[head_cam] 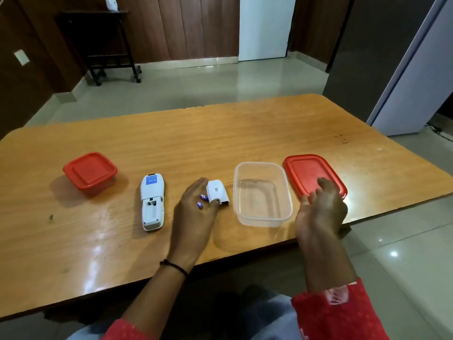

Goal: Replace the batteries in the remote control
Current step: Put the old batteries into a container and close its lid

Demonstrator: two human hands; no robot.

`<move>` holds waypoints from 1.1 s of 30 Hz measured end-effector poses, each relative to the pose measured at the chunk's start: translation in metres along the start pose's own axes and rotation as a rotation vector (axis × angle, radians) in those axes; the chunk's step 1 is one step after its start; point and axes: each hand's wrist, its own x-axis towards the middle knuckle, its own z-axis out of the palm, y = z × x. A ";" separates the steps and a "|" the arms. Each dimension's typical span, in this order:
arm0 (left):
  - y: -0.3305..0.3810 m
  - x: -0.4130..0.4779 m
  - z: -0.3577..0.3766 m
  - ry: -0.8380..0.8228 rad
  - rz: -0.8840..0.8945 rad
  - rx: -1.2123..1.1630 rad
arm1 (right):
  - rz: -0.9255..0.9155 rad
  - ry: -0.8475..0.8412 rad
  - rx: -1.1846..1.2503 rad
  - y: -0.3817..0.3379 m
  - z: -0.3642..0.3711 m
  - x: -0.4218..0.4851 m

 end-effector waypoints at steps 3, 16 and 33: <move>-0.024 0.020 -0.024 0.018 0.083 0.349 | -0.346 -0.376 -0.396 0.025 0.026 -0.029; -0.042 0.034 -0.035 -0.078 0.156 0.649 | -1.186 -0.795 -1.857 0.138 0.107 -0.013; 0.020 0.037 0.044 -0.293 0.346 0.670 | -0.752 -0.499 -1.573 0.057 0.028 0.054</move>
